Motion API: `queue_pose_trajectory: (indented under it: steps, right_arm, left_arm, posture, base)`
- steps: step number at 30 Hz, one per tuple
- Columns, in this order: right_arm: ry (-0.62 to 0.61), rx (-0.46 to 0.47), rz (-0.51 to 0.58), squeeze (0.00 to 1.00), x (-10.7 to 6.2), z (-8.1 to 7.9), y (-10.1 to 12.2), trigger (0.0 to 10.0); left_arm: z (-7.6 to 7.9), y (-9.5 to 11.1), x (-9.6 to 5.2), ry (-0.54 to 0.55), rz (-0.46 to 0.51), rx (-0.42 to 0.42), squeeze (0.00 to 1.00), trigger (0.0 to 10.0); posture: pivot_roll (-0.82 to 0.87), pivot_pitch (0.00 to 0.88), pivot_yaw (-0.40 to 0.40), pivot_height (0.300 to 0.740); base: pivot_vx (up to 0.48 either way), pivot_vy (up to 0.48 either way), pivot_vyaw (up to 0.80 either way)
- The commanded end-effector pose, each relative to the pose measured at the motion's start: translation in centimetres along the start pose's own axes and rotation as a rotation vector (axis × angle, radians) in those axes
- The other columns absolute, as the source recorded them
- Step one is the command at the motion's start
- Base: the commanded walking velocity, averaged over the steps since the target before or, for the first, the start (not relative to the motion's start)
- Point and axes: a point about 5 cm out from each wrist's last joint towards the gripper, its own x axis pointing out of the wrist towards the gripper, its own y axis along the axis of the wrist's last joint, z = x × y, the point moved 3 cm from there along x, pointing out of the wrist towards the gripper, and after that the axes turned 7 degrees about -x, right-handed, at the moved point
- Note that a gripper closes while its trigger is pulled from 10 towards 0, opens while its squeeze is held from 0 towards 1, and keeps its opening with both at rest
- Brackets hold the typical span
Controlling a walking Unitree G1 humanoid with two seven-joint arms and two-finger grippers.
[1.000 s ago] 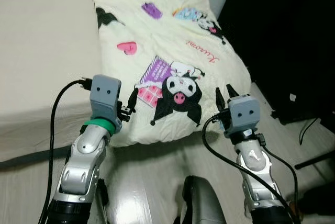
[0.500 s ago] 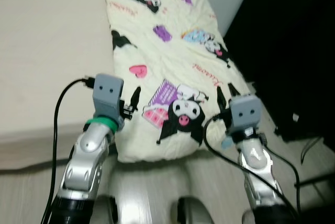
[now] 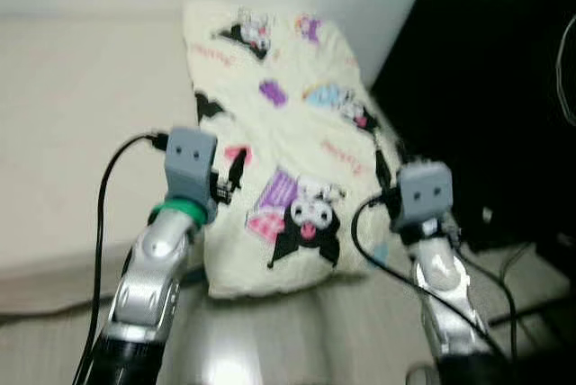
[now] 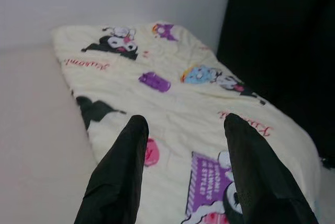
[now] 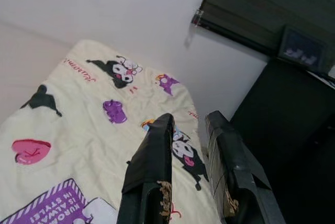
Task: Clean up the room
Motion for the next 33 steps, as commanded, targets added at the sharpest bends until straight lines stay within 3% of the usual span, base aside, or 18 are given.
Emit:
queue_pose_trajectory:
  steps: [1,4,7,9,10,12,13,15,16,19,23,26,33]
  right_arm:
    - [0.010,0.029,-0.074,0.00,-0.6,-0.5,-1.5,10.0]
    - [0.104,0.135,-0.326,0.00,-3.4,-3.3,-6.6,10.0]
    - [0.117,0.168,-0.402,0.00,-4.8,-3.9,-8.3,10.0]
    - [0.142,0.147,-0.564,0.00,-8.4,-4.6,-11.5,10.0]
    - [0.142,0.147,-0.564,0.00,-8.4,-4.6,-11.5,10.0]
    - [0.190,0.135,-0.726,0.00,-12.5,-5.4,-14.1,10.0]
    - [0.190,0.135,-0.726,0.00,-12.5,-5.4,-14.1,10.0]
    - [0.237,0.148,-0.814,0.00,-14.7,-6.1,-15.1,10.0]
    - [0.237,0.148,-0.814,0.00,-14.7,-6.1,-15.1,10.0]
    - [0.281,0.158,-0.864,0.00,-16.2,-6.9,-15.5,10.0]
    - [0.270,0.169,-0.853,0.00,-16.0,-6.9,-15.4,10.0]
    - [0.196,0.144,-0.789,0.00,-15.0,-5.7,-15.1,10.0]
    - [0.163,0.156,-0.755,0.00,-14.7,-5.3,-14.9,10.0]
  left_arm:
    - [0.2,-1.7,-0.3,-0.011,-0.053,-0.003,0.00,10.0]
    - [-0.8,-6.2,-1.6,0.016,-0.179,0.059,0.00,10.0]
    - [-1.1,-7.7,-2.2,0.022,-0.220,0.091,0.00,10.0]
    - [-2.5,-11.2,-4.1,0.061,-0.340,0.117,0.00,10.0]
    - [-2.5,-11.2,-4.1,0.061,-0.340,0.117,0.00,10.0]
    - [-4.2,-14.9,-6.8,0.116,-0.484,0.099,0.00,10.0]
    - [-4.2,-14.9,-6.8,0.116,-0.484,0.099,0.00,10.0]
    - [-4.8,-16.9,-8.7,0.127,-0.572,0.096,0.00,10.0]
    - [-4.8,-16.9,-8.7,0.127,-0.572,0.096,0.00,10.0]
    - [-5.7,-20.2,-12.0,0.148,-0.715,0.117,0.00,10.0]
    - [-5.9,-20.8,-12.7,0.149,-0.738,0.123,0.00,10.0]
    - [-5.5,-20.0,-11.3,0.117,-0.676,0.115,0.00,10.0]
    - [-5.1,-19.4,-9.8,0.094,-0.626,0.111,0.00,10.0]
  posture:
    - [0.08,0.110,-0.097,0.740]
    - [0.08,0.110,-0.097,0.740]
    - [0.08,0.110,-0.097,0.740]
    - [0.08,0.110,-0.097,0.740]
    - [0.08,0.110,-0.097,0.740]
    - [0.08,0.106,-0.094,0.740]
    - [0.08,0.106,-0.094,0.740]
    - [0.08,0.103,-0.095,0.740]
    - [0.08,0.103,-0.095,0.740]
    - [0.07,0.099,-0.087,0.740]
    - [0.06,0.101,-0.081,0.740]
    - [0.05,0.103,-0.070,0.740]
    - [0.03,0.101,-0.062,0.740]
  base:
    - [0.000,0.000,0.00]
    - [0.000,0.000,0.00]
    - [0.000,0.000,0.00]
    - [0.000,0.000,0.00]
    - [0.000,0.000,0.00]
    - [0.000,0.000,0.00]
    - [0.000,0.000,0.00]
    - [0.000,0.000,0.00]
    - [0.000,0.000,0.00]
    - [0.000,0.000,0.00]
    - [0.000,0.000,0.00]
    - [0.000,0.000,0.00]
    - [0.000,0.000,0.00]
